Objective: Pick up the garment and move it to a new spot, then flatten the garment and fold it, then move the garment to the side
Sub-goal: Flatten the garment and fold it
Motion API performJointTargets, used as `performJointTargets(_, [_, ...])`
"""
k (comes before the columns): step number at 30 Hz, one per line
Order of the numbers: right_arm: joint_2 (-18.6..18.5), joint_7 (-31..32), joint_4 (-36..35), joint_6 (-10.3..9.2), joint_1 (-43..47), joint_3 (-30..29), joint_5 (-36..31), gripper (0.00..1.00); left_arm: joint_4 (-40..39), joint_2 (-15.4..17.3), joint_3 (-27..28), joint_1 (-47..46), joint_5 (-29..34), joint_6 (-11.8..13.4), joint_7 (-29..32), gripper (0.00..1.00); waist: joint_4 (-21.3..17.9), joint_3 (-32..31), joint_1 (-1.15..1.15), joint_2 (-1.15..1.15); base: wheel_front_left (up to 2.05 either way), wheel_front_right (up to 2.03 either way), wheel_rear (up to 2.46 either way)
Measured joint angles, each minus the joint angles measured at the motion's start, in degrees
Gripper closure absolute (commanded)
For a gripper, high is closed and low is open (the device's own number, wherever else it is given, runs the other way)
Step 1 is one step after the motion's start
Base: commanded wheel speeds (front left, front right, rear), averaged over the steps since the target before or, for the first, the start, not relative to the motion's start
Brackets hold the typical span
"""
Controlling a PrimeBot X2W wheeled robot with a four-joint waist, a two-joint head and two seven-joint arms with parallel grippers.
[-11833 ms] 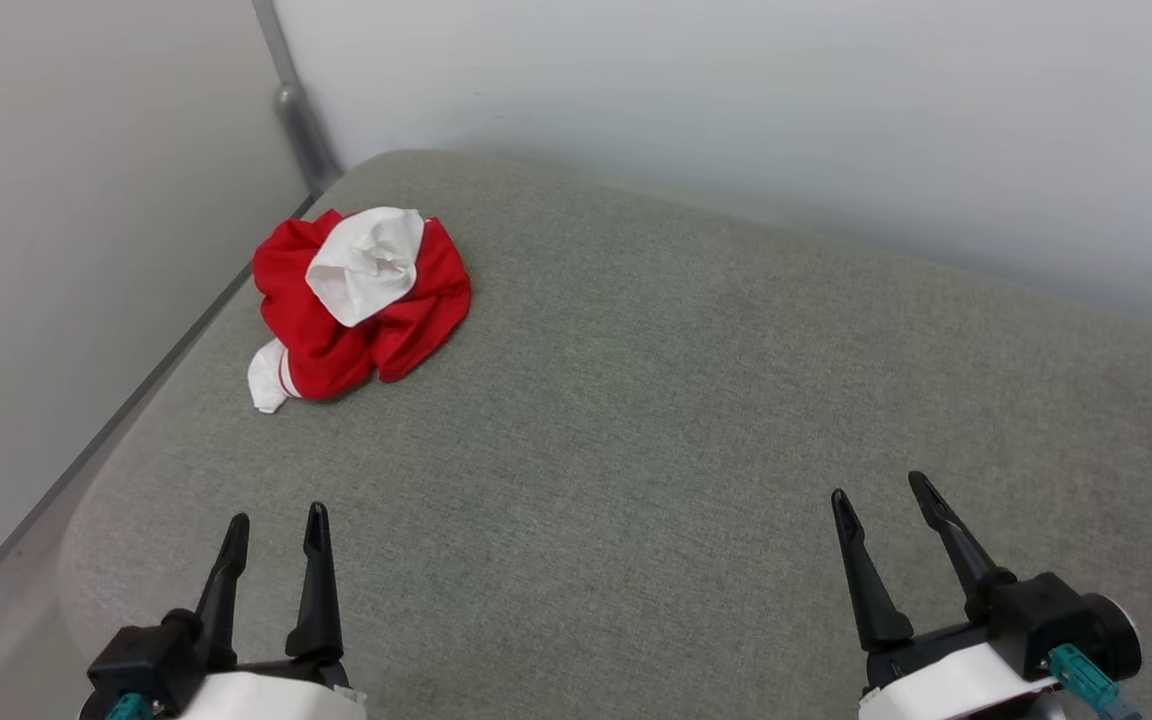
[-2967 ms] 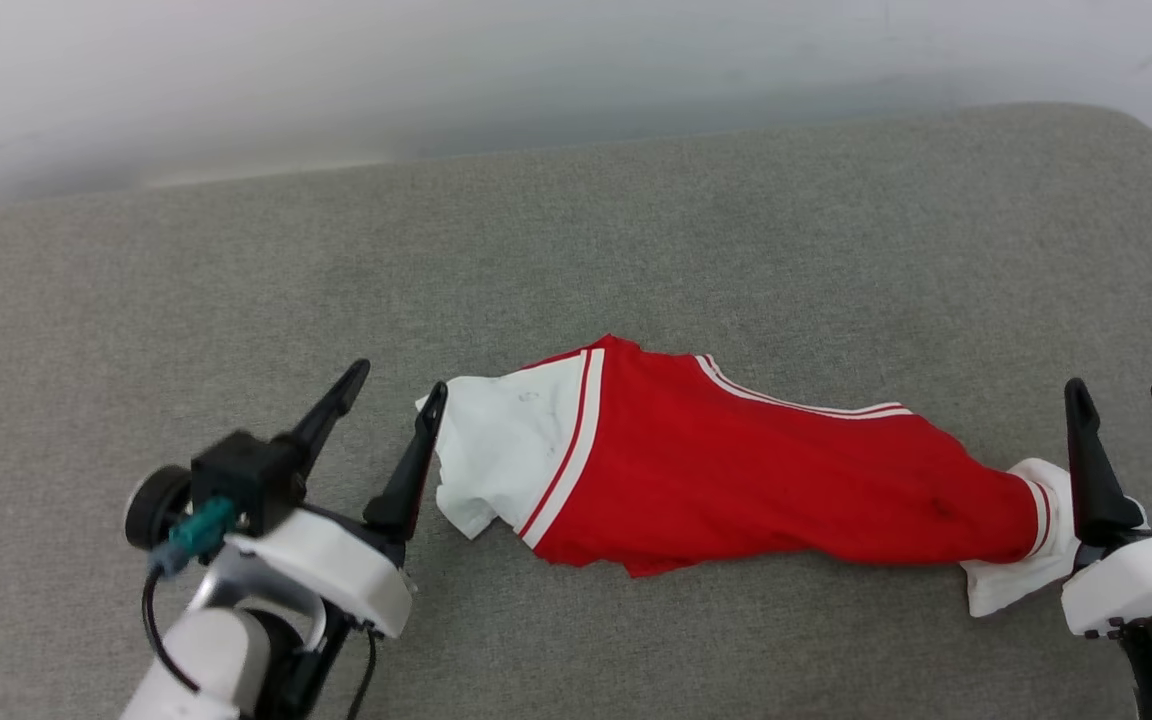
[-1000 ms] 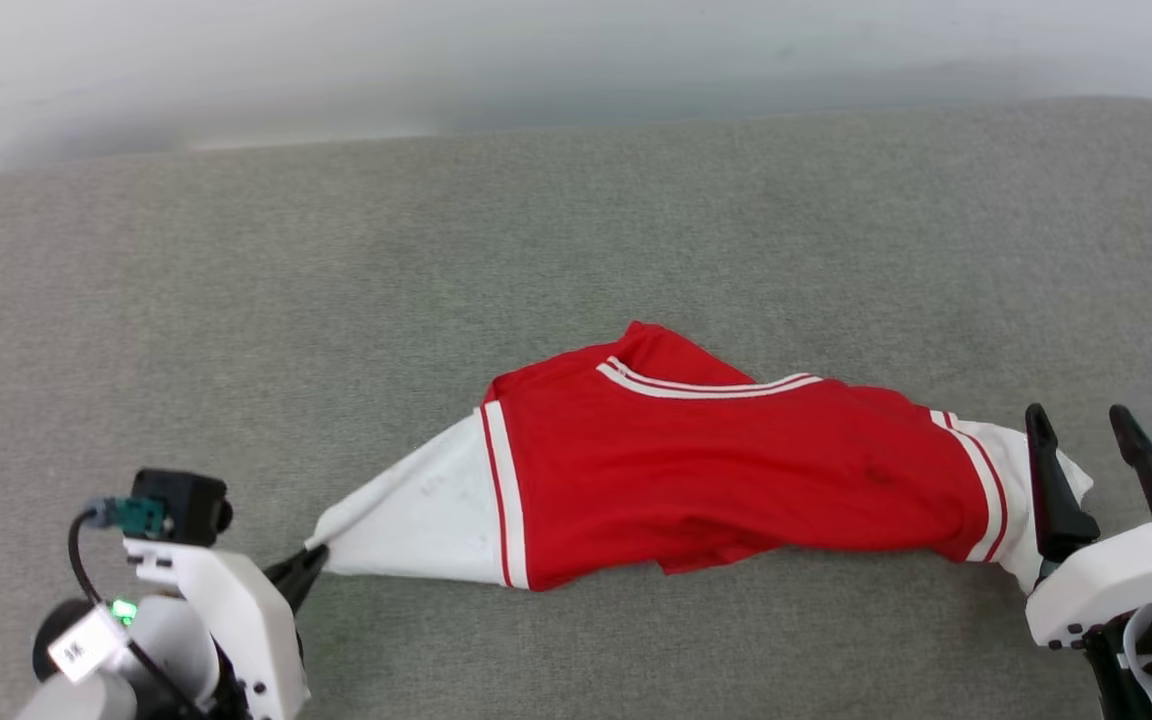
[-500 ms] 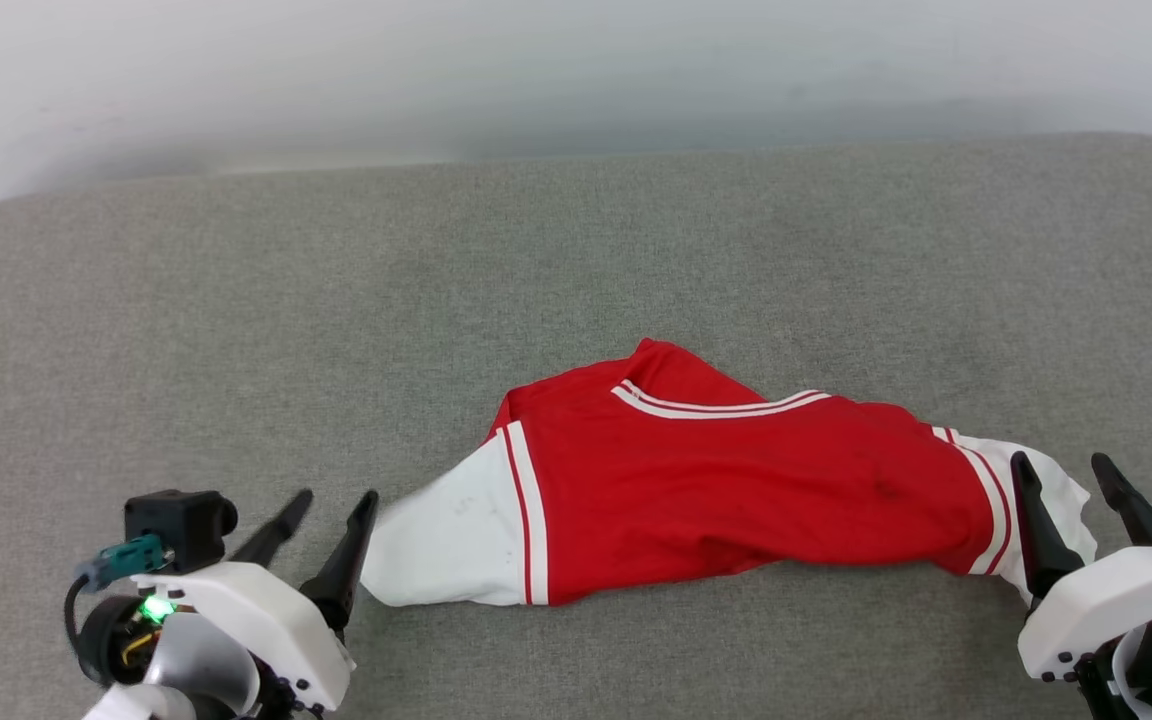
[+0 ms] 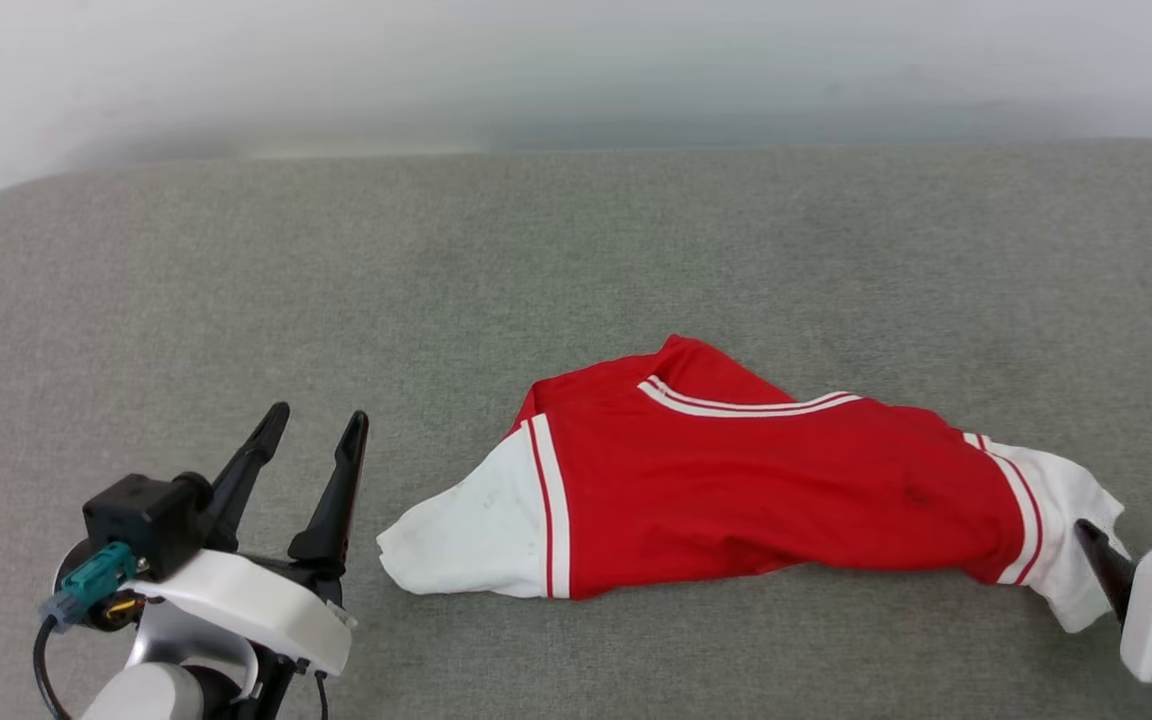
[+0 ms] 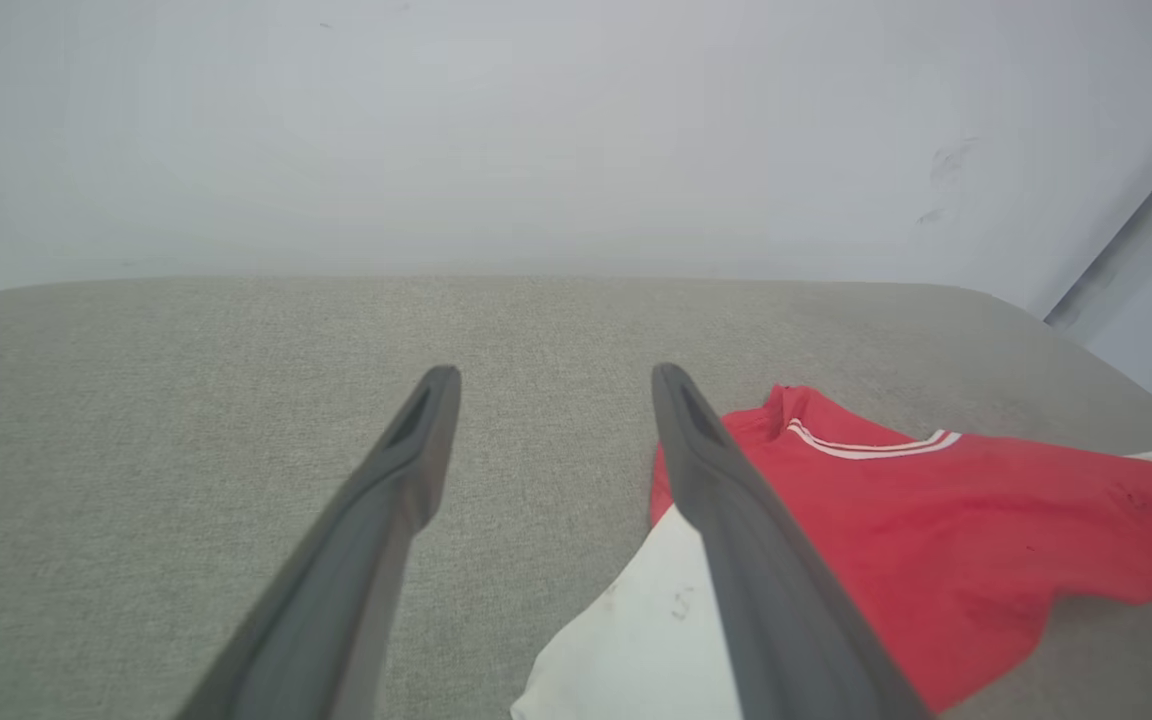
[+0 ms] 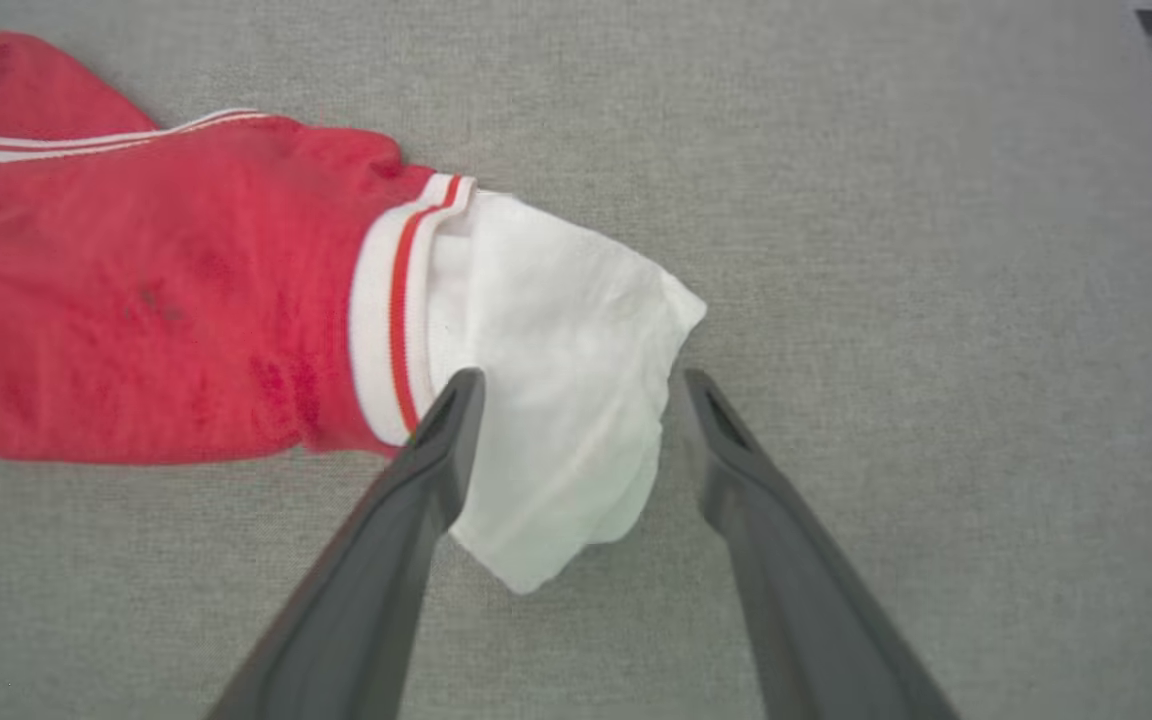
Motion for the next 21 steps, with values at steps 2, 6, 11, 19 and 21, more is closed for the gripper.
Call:
performJointTargets(2, [-2.1, 5.91, 0.89, 0.01, -1.69, 0.46, 2.2, 0.0, -0.63, -0.01, -0.02, -0.62, -0.04, 0.0, 0.09, 0.0, 0.4, 0.92, 0.0, 0.0, 0.0, 0.0, 0.0])
performJointTargets(6, [-6.82, 11.45, 2.99, 0.0, -4.32, 0.42, 3.09, 0.0, -1.49, -0.11, -0.42, -1.79, -0.18, -0.07, 0.54, 0.0, 1.4, 3.15, 0.0, 0.0, 0.0, 0.0, 0.0])
performJointTargets(11, [-9.4, 12.68, 6.94, 0.0, -8.85, 0.79, 2.82, 0.0, -1.77, -0.26, -0.71, -3.2, -0.24, -0.38, 0.78, 0.0, 2.98, 6.15, 0.0, 0.0, 0.0, 0.0, 0.0])
performJointTargets(19, [-11.18, 14.28, 12.14, 0.0, -10.2, 3.35, 2.32, 0.0, -1.49, -0.56, -1.13, -4.4, -0.09, -0.63, 0.32, 0.0, 5.55, 8.99, 0.0, 0.0, 0.0, 0.0, 0.0])
performJointTargets(21, [-11.63, 14.83, 13.04, -0.01, -10.07, 4.01, 2.58, 0.0, -1.45, -0.53, -1.14, -4.74, -0.01, -0.63, 0.23, 0.0, 6.07, 9.56, 0.0, 0.0, 0.0, 0.0, 0.0])
